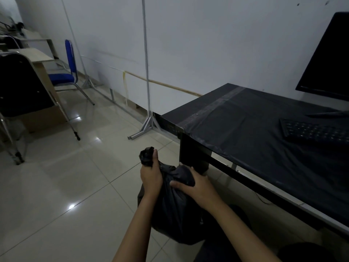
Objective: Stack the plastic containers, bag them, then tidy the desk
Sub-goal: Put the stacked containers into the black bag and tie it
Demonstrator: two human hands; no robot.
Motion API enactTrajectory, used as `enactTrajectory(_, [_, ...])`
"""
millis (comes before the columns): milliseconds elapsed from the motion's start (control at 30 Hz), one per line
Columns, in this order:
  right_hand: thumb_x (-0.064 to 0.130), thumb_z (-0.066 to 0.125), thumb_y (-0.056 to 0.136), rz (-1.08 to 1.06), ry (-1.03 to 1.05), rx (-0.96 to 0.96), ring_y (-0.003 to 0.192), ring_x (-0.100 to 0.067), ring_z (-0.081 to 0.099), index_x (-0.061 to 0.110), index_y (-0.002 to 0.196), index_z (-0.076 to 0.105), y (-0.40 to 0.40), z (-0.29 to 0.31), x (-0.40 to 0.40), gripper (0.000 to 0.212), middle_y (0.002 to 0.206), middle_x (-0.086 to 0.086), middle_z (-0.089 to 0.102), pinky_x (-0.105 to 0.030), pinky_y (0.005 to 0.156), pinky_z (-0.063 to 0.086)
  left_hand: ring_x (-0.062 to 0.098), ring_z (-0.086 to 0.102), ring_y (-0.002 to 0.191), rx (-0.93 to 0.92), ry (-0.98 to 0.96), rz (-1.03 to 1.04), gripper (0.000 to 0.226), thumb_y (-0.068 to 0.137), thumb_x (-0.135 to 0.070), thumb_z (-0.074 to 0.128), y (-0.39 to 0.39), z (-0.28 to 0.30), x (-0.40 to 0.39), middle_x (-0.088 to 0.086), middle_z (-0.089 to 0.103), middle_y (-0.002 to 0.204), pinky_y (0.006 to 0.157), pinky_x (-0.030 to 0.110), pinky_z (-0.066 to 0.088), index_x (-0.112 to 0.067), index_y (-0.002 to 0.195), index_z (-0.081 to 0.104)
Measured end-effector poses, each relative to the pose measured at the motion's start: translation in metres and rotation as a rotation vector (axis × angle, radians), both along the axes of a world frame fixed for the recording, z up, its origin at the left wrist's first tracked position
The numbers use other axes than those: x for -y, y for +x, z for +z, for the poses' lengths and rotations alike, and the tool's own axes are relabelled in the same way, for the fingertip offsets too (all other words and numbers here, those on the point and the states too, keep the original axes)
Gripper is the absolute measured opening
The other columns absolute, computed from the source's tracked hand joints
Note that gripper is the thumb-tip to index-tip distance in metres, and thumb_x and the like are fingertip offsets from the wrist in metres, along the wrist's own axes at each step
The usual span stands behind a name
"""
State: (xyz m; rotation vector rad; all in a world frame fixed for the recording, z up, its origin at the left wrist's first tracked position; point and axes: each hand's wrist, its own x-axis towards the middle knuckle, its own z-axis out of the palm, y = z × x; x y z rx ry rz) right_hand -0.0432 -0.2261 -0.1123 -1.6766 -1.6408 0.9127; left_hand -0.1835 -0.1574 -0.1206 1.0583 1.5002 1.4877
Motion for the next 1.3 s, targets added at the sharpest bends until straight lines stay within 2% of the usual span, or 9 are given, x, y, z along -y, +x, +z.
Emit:
enactTrajectory(100, [0.074,0.05,0.079,-0.036,0.078,-0.038,0.121,-0.024,0.057,0.034,0.11,0.067,0.001,-0.001,-0.002,0.054,0.119,0.002,0.068,-0.047,0.109,0.038,0.002,0.052,0.069,0.051,0.002,-0.004,0.026,0.096,-0.043,0.05,0.003,0.007,0.001,-0.011,0.056,0.073,0.069,0.027,0.039,-0.031,0.074,0.054])
enactTrajectory(333, [0.056,0.054,0.089,-0.13,0.097,0.035,0.079,-0.024,0.067,0.027,0.069,0.061,-0.002,0.001,-0.004,0.036,0.072,0.002,0.065,-0.032,0.065,0.046,0.012,0.055,0.076,0.071,-0.097,-0.034,0.028,0.096,-0.047,0.049,0.005,0.003,-0.001,-0.004,0.058,0.079,0.079,0.031,0.041,-0.026,0.078,0.055])
enactTrajectory(567, [0.045,0.071,0.083,-0.04,0.165,-0.16,0.101,-0.003,0.062,0.036,0.11,0.061,-0.005,0.014,0.002,0.031,0.107,0.013,0.065,-0.042,0.101,0.047,0.022,0.056,0.079,-0.053,-0.174,0.022,0.039,0.098,-0.043,0.045,0.003,0.0,-0.007,0.001,0.057,0.072,0.072,0.03,0.037,-0.011,0.08,0.057])
enactTrajectory(667, [0.092,0.059,0.047,0.057,0.042,0.232,0.127,-0.008,0.049,0.046,0.128,0.043,-0.012,0.023,0.009,0.095,0.13,0.022,0.057,-0.06,0.117,0.016,0.03,0.058,0.088,-0.007,-0.231,0.044,0.043,0.099,-0.043,0.044,-0.002,0.002,-0.013,0.009,0.06,0.082,0.073,0.031,0.038,-0.003,0.091,0.058])
enactTrajectory(767, [0.087,0.067,0.035,0.118,0.023,0.532,0.139,-0.019,0.034,0.036,0.144,0.014,-0.016,0.018,0.009,0.132,0.149,0.009,0.038,-0.064,0.115,0.014,0.032,0.061,0.093,0.119,-0.383,-0.118,0.054,0.098,-0.049,0.041,-0.006,0.006,-0.02,0.018,0.062,0.1,0.076,0.035,0.046,0.002,0.11,0.056])
enactTrajectory(900, [0.067,0.078,0.054,0.081,0.084,0.216,0.106,-0.009,0.062,0.038,0.113,0.046,-0.005,0.012,0.003,0.072,0.113,0.017,0.064,-0.037,0.092,0.053,0.034,0.063,0.1,0.326,-0.556,-0.362,0.05,0.098,-0.046,0.043,-0.016,0.018,-0.031,0.019,0.063,0.102,0.084,0.041,0.052,-0.001,0.117,0.049])
enactTrajectory(1033, [0.053,0.075,0.069,0.073,0.054,-0.022,0.098,0.004,0.064,0.041,0.106,0.059,0.005,0.0,-0.003,0.042,0.102,0.023,0.069,-0.036,0.093,0.054,0.03,0.066,0.096,0.207,-0.638,-0.678,0.054,0.095,-0.054,0.044,-0.036,0.025,-0.042,0.019,0.067,0.102,0.084,0.038,0.052,-0.003,0.1,0.059])
enactTrajectory(1167, [0.041,0.075,0.078,0.114,0.037,-0.101,0.104,-0.005,0.064,0.035,0.105,0.064,0.012,-0.004,-0.014,0.031,0.107,0.015,0.07,-0.037,0.098,0.05,0.02,0.064,0.095,-0.262,-0.526,-0.73,0.049,0.087,-0.065,0.049,-0.044,0.022,-0.043,0.005,0.068,0.103,0.08,0.032,0.05,-0.019,0.098,0.064])
enactTrajectory(1300, [0.027,0.073,0.085,0.16,0.007,-0.167,0.089,0.004,0.064,0.035,0.091,0.065,0.015,0.011,-0.022,0.012,0.09,0.019,0.07,-0.014,0.079,0.047,0.011,0.062,0.103,-0.37,-0.563,-0.897,0.036,0.097,-0.046,0.044,-0.045,0.004,-0.04,0.002,0.053,0.135,0.083,0.017,0.048,-0.024,0.121,0.06])
